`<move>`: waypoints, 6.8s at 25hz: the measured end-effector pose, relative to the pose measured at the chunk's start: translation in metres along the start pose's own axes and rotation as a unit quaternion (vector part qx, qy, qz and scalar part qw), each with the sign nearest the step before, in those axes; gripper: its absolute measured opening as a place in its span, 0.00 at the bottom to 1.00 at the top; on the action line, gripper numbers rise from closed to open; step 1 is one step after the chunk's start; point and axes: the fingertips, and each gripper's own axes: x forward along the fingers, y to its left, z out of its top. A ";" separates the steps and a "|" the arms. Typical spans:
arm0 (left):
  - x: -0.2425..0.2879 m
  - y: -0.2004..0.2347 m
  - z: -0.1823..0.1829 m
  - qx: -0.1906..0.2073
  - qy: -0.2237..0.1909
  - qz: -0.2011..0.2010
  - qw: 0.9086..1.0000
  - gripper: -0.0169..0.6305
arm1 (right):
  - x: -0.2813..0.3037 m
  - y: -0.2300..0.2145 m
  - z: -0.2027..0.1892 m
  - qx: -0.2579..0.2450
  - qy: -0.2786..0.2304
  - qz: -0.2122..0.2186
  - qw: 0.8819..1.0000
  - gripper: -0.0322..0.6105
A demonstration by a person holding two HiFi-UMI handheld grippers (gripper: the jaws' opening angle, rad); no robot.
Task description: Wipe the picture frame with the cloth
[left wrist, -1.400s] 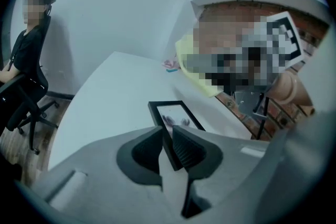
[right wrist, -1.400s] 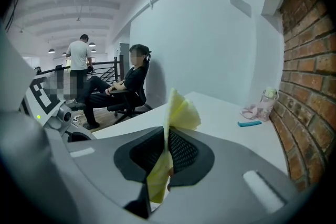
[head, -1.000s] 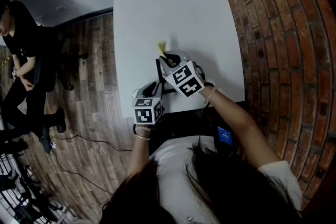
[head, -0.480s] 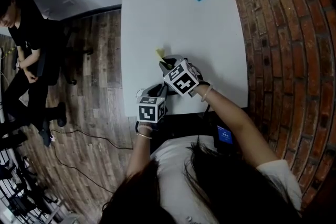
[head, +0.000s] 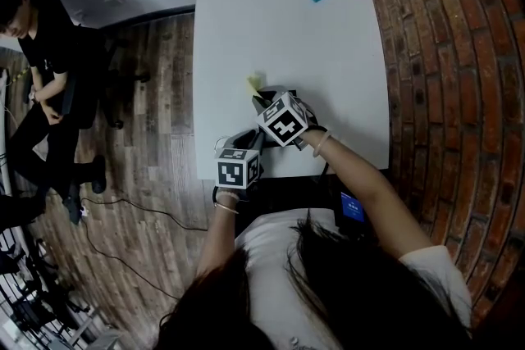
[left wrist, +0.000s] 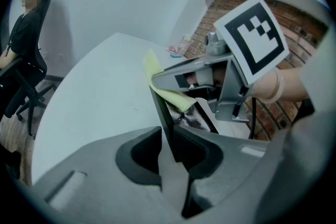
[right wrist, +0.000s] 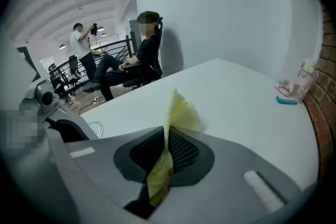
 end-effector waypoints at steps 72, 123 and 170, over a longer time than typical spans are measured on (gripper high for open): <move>0.002 0.001 0.000 0.005 -0.001 0.002 1.000 0.14 | -0.045 -0.061 -0.053 0.052 0.018 -0.076 0.996 0.10; 0.001 0.000 0.001 0.008 -0.002 -0.002 1.000 0.13 | -0.062 -0.052 -0.084 0.097 0.057 -0.043 0.993 0.10; 0.001 -0.002 -0.002 -0.004 0.001 -0.008 1.000 0.13 | -0.080 -0.010 -0.110 0.100 0.083 -0.039 0.991 0.10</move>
